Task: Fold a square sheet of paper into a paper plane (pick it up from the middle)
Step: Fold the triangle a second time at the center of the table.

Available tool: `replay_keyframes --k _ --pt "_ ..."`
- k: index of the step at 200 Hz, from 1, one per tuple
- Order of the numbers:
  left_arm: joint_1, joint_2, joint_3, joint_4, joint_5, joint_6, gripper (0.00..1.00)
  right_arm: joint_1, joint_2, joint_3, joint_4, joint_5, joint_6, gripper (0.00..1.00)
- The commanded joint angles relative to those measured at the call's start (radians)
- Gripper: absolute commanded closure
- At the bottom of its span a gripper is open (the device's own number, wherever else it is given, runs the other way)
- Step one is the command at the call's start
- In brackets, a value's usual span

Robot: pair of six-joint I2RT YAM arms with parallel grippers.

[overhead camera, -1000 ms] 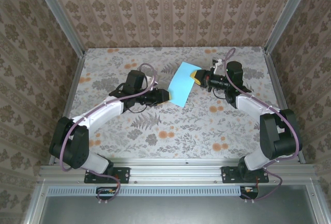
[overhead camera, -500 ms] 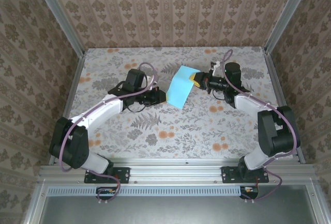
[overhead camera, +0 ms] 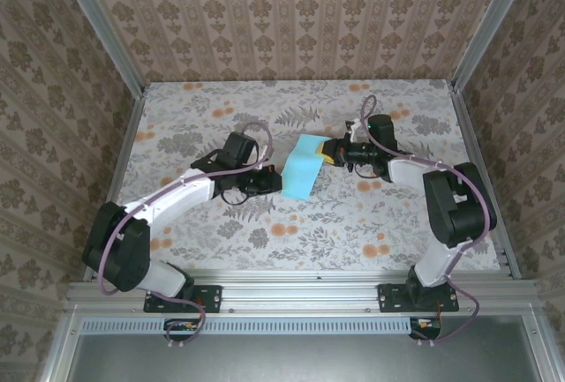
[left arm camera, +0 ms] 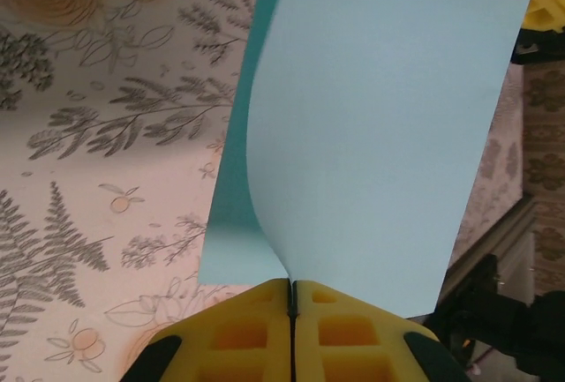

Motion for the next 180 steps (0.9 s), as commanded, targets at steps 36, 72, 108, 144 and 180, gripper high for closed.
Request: replay_keyframes --k 36,72,108,144,180 --pt "-0.050 0.057 -0.023 0.037 -0.101 -0.053 0.93 0.025 0.112 0.056 -0.091 -0.027 -0.159 0.88" --pt "-0.102 0.132 -0.007 0.082 -0.119 -0.089 0.93 0.025 0.165 0.093 -0.235 0.010 -0.297 0.82" --pt "-0.143 0.191 -0.008 0.130 -0.133 -0.141 0.93 0.020 0.177 0.135 -0.397 0.070 -0.429 0.72" --pt "-0.170 0.233 0.005 0.161 -0.133 -0.179 0.93 0.007 0.155 0.205 -0.633 0.182 -0.570 0.60" --pt "-0.188 0.266 -0.018 0.219 -0.146 -0.239 0.94 -0.008 0.152 0.271 -0.806 0.279 -0.677 0.55"
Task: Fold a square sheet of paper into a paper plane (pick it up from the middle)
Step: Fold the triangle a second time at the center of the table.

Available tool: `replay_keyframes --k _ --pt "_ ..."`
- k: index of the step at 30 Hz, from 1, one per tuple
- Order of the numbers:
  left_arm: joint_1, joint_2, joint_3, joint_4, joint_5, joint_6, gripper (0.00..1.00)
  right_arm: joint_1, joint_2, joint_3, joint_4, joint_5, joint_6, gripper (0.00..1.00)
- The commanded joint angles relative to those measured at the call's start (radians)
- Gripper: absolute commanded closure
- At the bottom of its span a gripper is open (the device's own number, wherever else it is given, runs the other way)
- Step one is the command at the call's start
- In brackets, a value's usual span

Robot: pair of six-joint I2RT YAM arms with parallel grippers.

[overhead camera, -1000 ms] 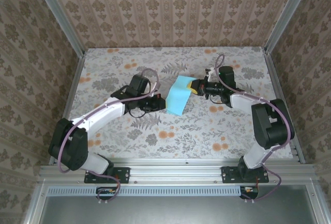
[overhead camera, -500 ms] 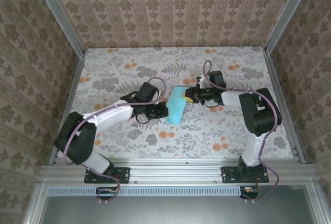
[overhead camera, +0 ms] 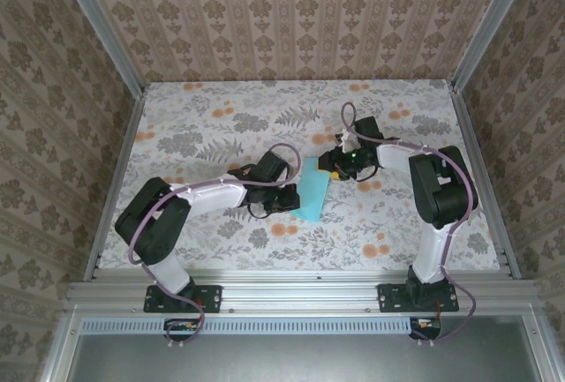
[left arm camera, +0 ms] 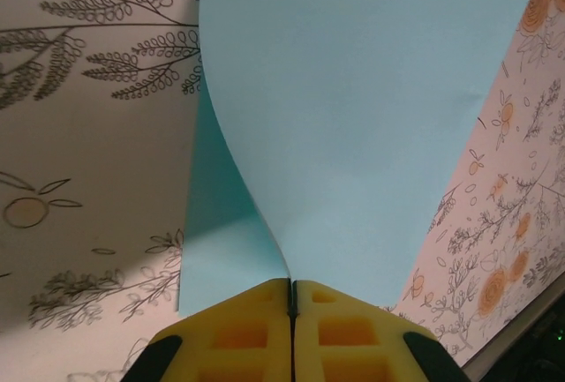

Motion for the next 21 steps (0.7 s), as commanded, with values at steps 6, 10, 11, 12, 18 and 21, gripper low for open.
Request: replay_keyframes --k 6,10,11,12,18,21 --pt "-0.018 0.029 -0.002 0.063 -0.028 -0.082 0.94 -0.046 -0.027 0.089 -0.281 0.227 -0.192 0.54" --pt "-0.020 0.031 0.003 0.056 -0.026 -0.080 0.94 -0.062 -0.063 0.092 -0.335 0.339 -0.227 0.54" --pt "-0.020 0.033 0.003 0.058 -0.024 -0.079 0.94 -0.071 -0.079 0.085 -0.334 0.358 -0.229 0.54" --pt "-0.019 0.036 0.007 0.058 -0.022 -0.078 0.94 -0.075 -0.089 0.078 -0.330 0.371 -0.226 0.54" --pt "-0.028 0.057 0.039 0.059 -0.006 -0.069 0.93 -0.078 -0.180 0.002 -0.263 0.323 -0.162 0.57" --pt "-0.033 0.068 0.043 0.063 0.001 -0.068 0.93 -0.070 -0.210 -0.078 -0.162 0.193 -0.077 0.64"
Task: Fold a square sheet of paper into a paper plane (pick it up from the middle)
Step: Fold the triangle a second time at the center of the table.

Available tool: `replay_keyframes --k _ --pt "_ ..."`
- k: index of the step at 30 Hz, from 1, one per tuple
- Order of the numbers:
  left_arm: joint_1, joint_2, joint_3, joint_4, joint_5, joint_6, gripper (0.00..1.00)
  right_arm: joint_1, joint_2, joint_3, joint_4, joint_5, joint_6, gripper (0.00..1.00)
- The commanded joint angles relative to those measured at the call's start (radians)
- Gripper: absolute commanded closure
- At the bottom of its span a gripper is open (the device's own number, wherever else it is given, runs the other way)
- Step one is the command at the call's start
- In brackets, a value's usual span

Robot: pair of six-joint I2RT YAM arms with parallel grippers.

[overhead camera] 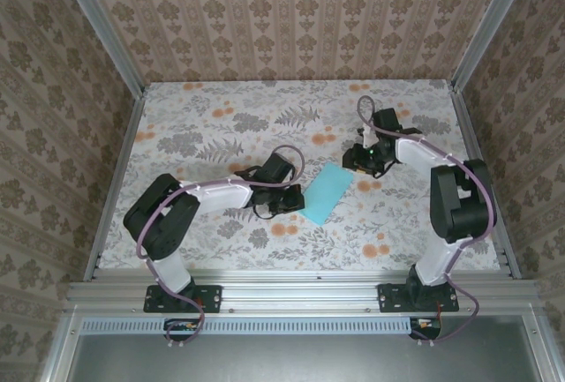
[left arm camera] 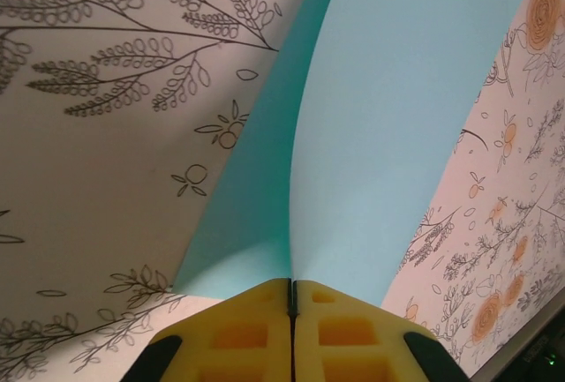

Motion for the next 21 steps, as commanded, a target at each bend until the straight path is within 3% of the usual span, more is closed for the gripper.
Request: replay_keyframes --k 1,8,21 --pt "-0.012 0.019 0.029 0.013 0.016 -0.013 0.93 0.017 -0.040 -0.092 0.100 -0.134 0.106 0.66" --pt "-0.015 0.025 0.040 0.000 0.021 -0.004 0.92 0.086 0.015 -0.154 0.162 -0.096 0.147 0.75" --pt "-0.031 0.036 0.071 -0.018 0.022 0.008 0.90 0.112 0.122 -0.105 0.124 -0.008 0.087 0.86"
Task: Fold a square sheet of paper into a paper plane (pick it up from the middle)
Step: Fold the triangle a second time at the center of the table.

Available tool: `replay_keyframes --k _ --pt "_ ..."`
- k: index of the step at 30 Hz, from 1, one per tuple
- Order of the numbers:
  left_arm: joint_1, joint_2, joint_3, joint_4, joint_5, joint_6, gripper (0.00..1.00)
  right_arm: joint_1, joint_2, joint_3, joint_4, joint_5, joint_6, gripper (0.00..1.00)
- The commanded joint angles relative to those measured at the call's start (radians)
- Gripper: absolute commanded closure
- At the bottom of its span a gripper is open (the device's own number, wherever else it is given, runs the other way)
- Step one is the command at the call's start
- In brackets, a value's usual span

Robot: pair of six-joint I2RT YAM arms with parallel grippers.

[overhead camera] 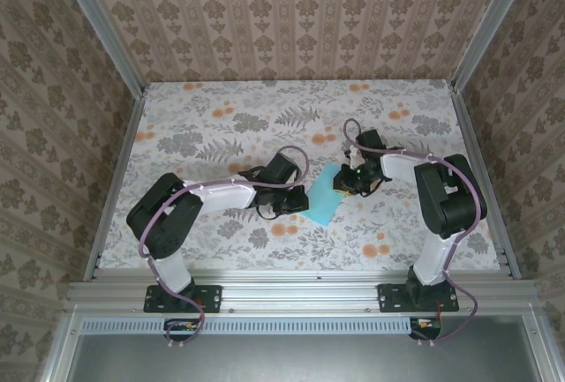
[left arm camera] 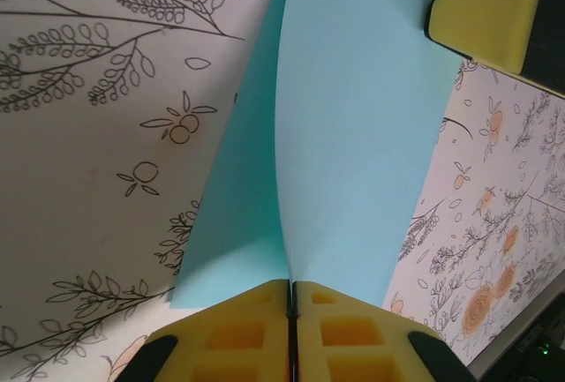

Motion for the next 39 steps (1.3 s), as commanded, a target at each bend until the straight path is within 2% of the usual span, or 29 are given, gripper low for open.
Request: replay_keyframes --k 1,17,39 --pt "-0.010 0.023 0.056 -0.021 0.015 0.011 0.90 0.015 0.044 0.035 -0.029 0.038 -0.034 0.86" --pt "-0.021 0.089 0.150 -0.045 0.053 0.045 0.89 0.028 0.065 0.081 -0.081 0.032 -0.130 0.92" --pt "-0.021 0.217 0.277 -0.054 0.090 0.074 0.89 0.042 0.068 0.062 -0.076 0.021 -0.129 0.94"
